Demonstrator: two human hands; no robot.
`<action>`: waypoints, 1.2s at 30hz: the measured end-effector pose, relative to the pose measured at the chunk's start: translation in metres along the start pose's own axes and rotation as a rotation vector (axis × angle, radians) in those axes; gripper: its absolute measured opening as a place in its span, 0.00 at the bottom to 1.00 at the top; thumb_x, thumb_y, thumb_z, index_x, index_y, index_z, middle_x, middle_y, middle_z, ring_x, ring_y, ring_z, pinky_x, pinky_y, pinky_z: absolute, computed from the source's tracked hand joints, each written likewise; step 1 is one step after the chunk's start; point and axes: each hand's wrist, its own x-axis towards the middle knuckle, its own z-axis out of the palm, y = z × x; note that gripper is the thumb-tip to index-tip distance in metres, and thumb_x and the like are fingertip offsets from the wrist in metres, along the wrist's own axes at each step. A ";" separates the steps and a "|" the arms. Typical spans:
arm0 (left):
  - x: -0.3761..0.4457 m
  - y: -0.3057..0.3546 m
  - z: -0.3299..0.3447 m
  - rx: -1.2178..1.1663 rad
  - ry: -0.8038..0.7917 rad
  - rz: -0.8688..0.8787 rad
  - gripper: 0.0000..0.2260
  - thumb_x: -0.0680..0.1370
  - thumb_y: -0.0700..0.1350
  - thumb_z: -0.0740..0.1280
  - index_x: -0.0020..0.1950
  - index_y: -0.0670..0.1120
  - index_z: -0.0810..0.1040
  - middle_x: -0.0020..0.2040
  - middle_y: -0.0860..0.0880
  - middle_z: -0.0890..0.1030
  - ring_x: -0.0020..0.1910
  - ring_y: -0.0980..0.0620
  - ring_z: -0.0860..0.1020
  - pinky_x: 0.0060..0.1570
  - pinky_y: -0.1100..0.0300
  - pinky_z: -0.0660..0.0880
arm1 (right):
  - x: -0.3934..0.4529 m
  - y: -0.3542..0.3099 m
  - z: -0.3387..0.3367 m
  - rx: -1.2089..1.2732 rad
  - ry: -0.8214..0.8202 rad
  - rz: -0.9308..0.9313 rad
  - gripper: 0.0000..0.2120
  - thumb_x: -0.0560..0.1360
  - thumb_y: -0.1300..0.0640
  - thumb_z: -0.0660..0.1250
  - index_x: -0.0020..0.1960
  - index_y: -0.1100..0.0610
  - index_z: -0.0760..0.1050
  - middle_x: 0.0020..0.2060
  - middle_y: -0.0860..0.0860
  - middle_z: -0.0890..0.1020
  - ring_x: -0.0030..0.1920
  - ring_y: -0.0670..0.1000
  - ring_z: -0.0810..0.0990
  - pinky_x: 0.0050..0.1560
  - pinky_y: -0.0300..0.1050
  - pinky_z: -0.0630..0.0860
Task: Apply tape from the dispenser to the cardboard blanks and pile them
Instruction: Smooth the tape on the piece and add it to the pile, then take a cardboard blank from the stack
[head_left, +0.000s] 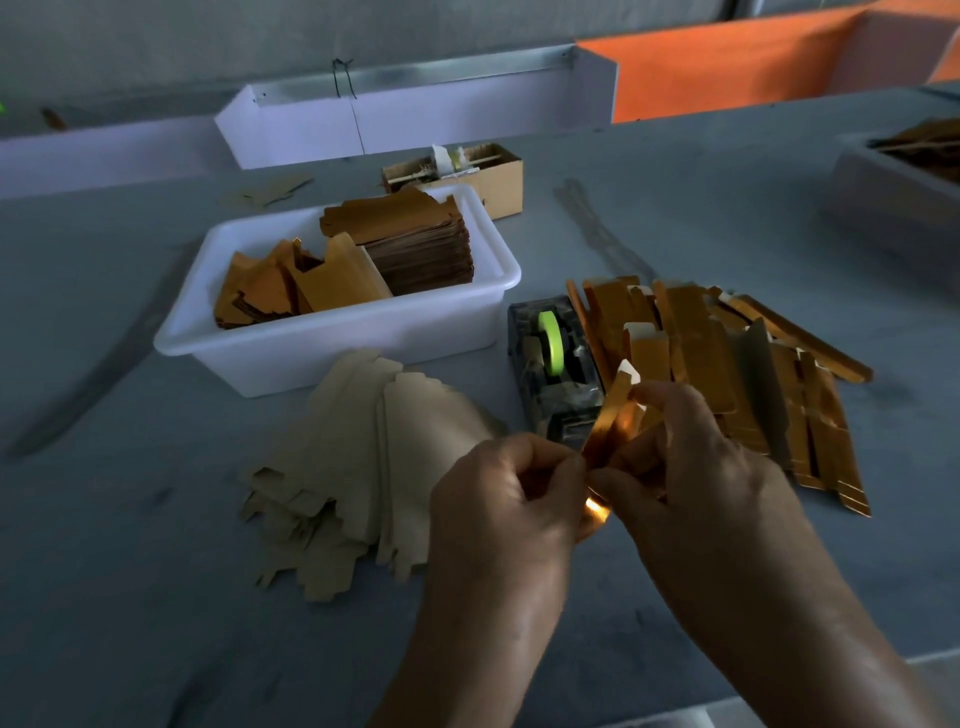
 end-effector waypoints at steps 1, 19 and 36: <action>-0.001 0.000 0.002 0.023 0.027 0.017 0.08 0.74 0.41 0.68 0.38 0.52 0.81 0.31 0.48 0.83 0.32 0.51 0.83 0.34 0.52 0.80 | 0.000 -0.003 0.000 -0.031 -0.007 0.020 0.24 0.73 0.50 0.68 0.63 0.46 0.58 0.35 0.41 0.73 0.44 0.46 0.79 0.45 0.41 0.76; 0.003 -0.004 -0.018 -0.201 -0.111 -0.329 0.14 0.75 0.42 0.70 0.59 0.51 0.74 0.40 0.47 0.84 0.39 0.50 0.84 0.37 0.58 0.81 | 0.000 0.014 0.018 0.698 -0.137 0.179 0.10 0.69 0.52 0.67 0.50 0.46 0.77 0.41 0.46 0.84 0.43 0.44 0.82 0.38 0.35 0.75; 0.036 -0.032 -0.071 0.879 0.313 -0.235 0.12 0.76 0.53 0.67 0.46 0.45 0.75 0.41 0.46 0.78 0.42 0.44 0.76 0.42 0.53 0.72 | 0.037 0.061 0.007 0.164 0.534 0.171 0.17 0.75 0.51 0.63 0.63 0.52 0.73 0.61 0.54 0.74 0.59 0.57 0.75 0.56 0.56 0.75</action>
